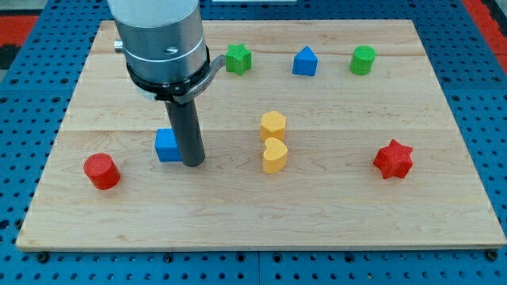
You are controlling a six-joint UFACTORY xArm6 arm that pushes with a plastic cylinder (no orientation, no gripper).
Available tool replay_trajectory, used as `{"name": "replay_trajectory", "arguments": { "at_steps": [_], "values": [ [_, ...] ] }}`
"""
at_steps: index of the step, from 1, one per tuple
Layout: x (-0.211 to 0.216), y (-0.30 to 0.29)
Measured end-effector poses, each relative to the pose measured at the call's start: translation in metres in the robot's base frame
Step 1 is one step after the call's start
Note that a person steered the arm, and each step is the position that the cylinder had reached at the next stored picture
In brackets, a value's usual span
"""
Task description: Move the blue cube towards top left
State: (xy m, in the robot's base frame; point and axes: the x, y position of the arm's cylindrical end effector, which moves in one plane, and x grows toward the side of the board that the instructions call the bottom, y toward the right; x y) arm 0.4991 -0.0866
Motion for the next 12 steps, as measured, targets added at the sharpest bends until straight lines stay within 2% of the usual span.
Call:
{"name": "replay_trajectory", "arguments": {
  "at_steps": [2, 5, 8, 11, 12],
  "values": [
    [0.012, -0.047],
    [0.011, -0.081],
    [0.008, -0.072],
    [-0.032, -0.069],
    [-0.033, -0.057]
  ]
}}
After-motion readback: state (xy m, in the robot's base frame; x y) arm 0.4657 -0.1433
